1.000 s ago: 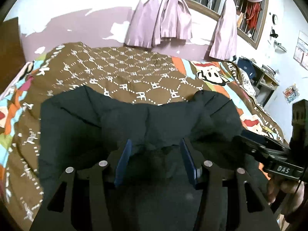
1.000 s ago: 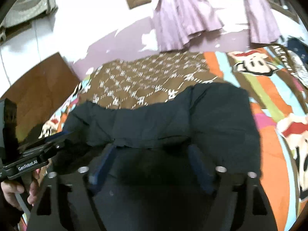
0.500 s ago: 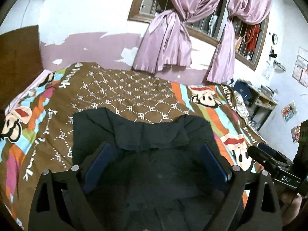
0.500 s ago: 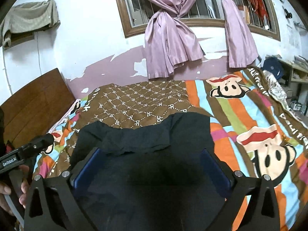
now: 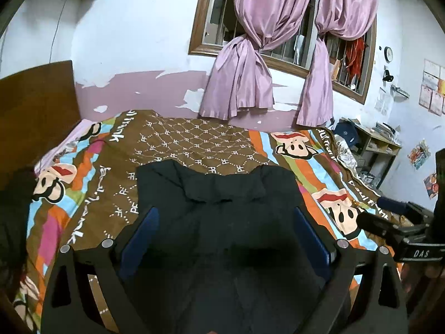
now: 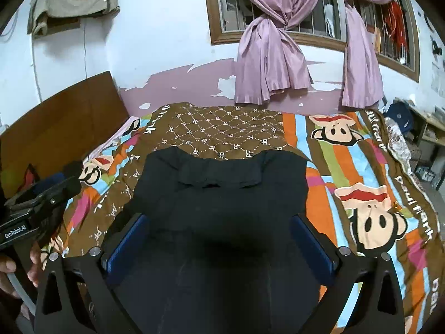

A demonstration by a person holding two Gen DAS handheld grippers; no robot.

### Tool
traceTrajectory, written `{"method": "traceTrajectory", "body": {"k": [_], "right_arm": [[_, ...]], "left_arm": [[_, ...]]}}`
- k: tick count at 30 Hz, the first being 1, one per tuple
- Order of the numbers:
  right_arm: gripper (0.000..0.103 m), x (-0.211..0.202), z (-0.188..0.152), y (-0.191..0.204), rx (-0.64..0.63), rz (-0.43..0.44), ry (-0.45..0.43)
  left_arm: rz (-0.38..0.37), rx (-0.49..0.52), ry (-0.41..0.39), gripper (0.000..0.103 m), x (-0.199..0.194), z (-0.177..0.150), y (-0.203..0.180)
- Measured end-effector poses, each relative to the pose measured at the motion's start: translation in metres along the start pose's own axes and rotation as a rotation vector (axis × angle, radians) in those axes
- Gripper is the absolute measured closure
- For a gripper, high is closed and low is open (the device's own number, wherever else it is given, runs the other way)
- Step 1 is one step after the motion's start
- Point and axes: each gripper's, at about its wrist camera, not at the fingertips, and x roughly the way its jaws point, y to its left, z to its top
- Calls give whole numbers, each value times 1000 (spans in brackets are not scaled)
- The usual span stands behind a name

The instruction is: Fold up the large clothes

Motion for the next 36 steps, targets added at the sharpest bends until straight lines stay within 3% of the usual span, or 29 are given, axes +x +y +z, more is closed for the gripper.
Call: {"method": "traceTrajectory", "body": {"k": [10,13,17,29,34,36], "right_arm": [[0,-40,-48,14,-116,-15,-94],[0,-45,-67,20,-181,-20,-120],[0,-47,-102,25,-235,42,-118],[0,-40,-175,13,-251,47,-61],[0,-21,-200,11,-292,34,34],[0,-9,-213,14,-347,13,119]], "left_arm": [[76,72,-17,10,-39,-54,-18],[79,107,-16,9,-44,-72,-19],[52,148,-7,10,-52,-103,-20],[58,272,41,9,-51,-194,-17],[29,266,102,10,-46,-219,-8],[1,267,146,10,-42,-229,-6]]}}
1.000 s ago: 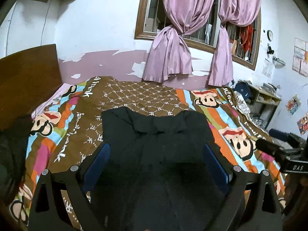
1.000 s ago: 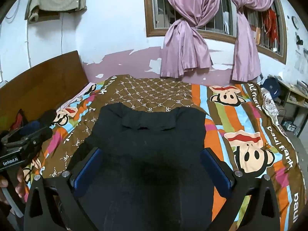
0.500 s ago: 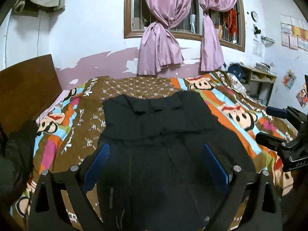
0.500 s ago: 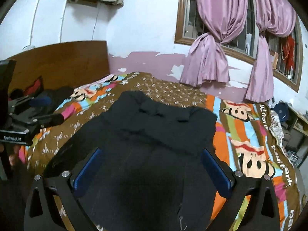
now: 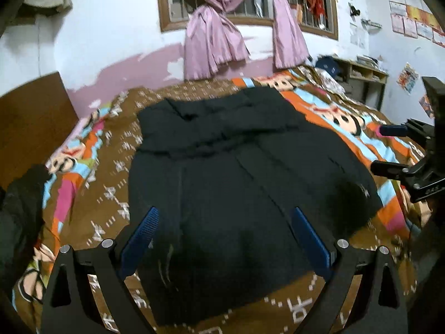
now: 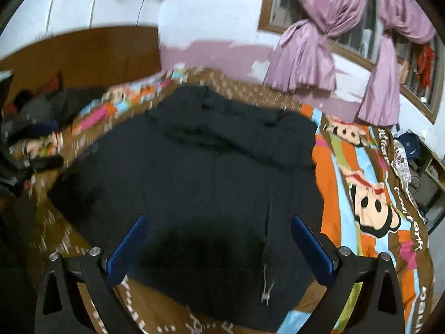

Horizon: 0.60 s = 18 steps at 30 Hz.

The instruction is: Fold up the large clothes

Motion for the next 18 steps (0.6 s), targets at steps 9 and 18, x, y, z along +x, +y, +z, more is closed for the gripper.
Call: {"method": "traceTrajectory", "body": {"k": [9,18], "right_arm": [[0,48,-41,22,-110,51,280],[0,78,-59,36,-210,-65,338]], "left_arm": [[-20,35,260,10,38,-46,-14],[11,-12,295,10,56,-69,-11]]}}
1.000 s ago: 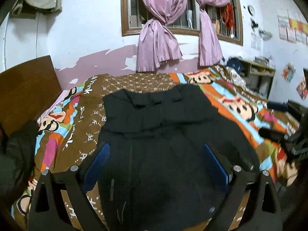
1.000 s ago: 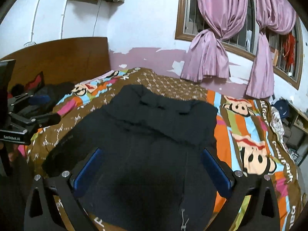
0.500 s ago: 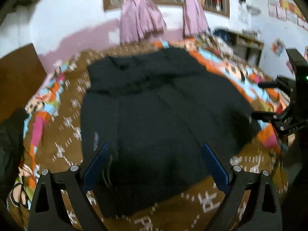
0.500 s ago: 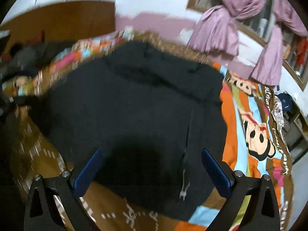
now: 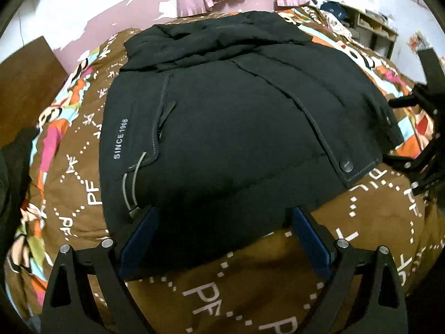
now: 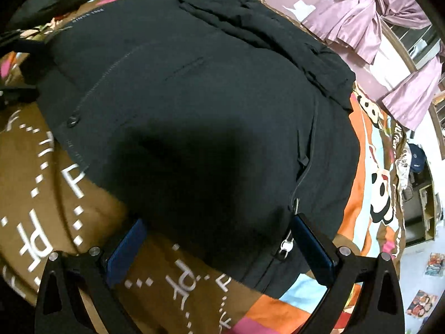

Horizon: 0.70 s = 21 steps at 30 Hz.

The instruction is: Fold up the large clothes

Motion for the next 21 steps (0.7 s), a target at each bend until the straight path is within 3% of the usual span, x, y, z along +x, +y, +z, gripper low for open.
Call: {"method": "traceTrajectory", "body": {"k": [7,11,18,21], "right_arm": [[0,9,6,-9,92,17,-23],[0,-6,17,-23,137,-41,-123],[0,-35,47,-61,267,125,-257],[0,-42,57,-71,291,162,-284]], "left_arm": [[-22,-53,15,10,3,-1,6],[-17,-56,-8,10,-2,-2,7],[-80,-20,-184,10,-32,2,-3],[-73,26,-175,10,-30,4,-14]]}}
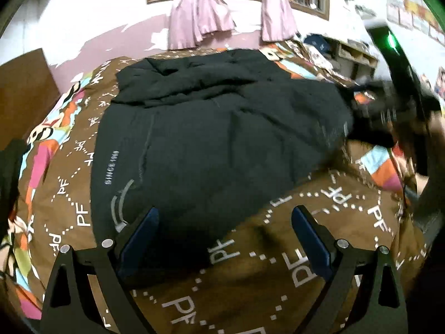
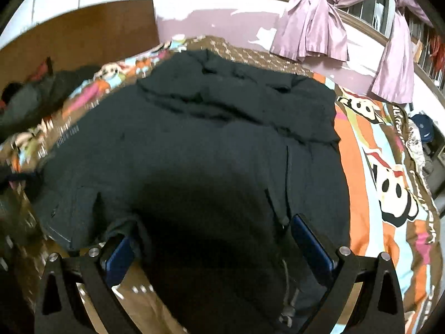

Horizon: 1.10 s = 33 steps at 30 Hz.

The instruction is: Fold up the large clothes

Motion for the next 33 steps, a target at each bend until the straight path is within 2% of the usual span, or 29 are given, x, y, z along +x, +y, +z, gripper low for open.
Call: {"method": "traceTrajectory", "body": {"k": [1,5,7,10,14,18,19,20,21,22,23,24,27,33], "right_arm": [[0,0,3,1,5,3,-4],[0,-3,6,1,22,17,-7],[0,-4,5,-1,28,25,-4],[0,-3,2,-6,49,46,-2],[0,-4,0,-7,65,56,-5],[0,-5,-7,-10,87,65,9],[0,-6,-10,-10,93,67,14],[0,-6,-12,-11,98,70,19],[0,-6,-15,-11,101,74,24],[0,-7,-17,-12,102,76,27],[0,-7,-19,-12,99,79,32],[0,-8,-20,-10,96,79,33],[0,-13,-25,-2,73,81,36],[0,-21,-33,20,-15,72,9]], "left_arm": [[19,14,18,10,4,0,-3],[177,78,108,10,28,-3,-11],[218,73,115,10,33,-2,-9],[273,64,103,10,35,2,-4],[348,135,98,10,41,-6,-7],[445,163,12,21,30,-6,-6],[446,149,-4,24,27,-4,-2],[421,118,-16,32,23,-2,4],[391,96,-22,44,20,0,8],[354,74,-25,51,17,3,12],[303,55,-23,65,15,8,17],[277,49,-21,73,13,12,20],[244,45,-28,83,8,36,27],[186,9,-76,87,-10,89,38]]}}
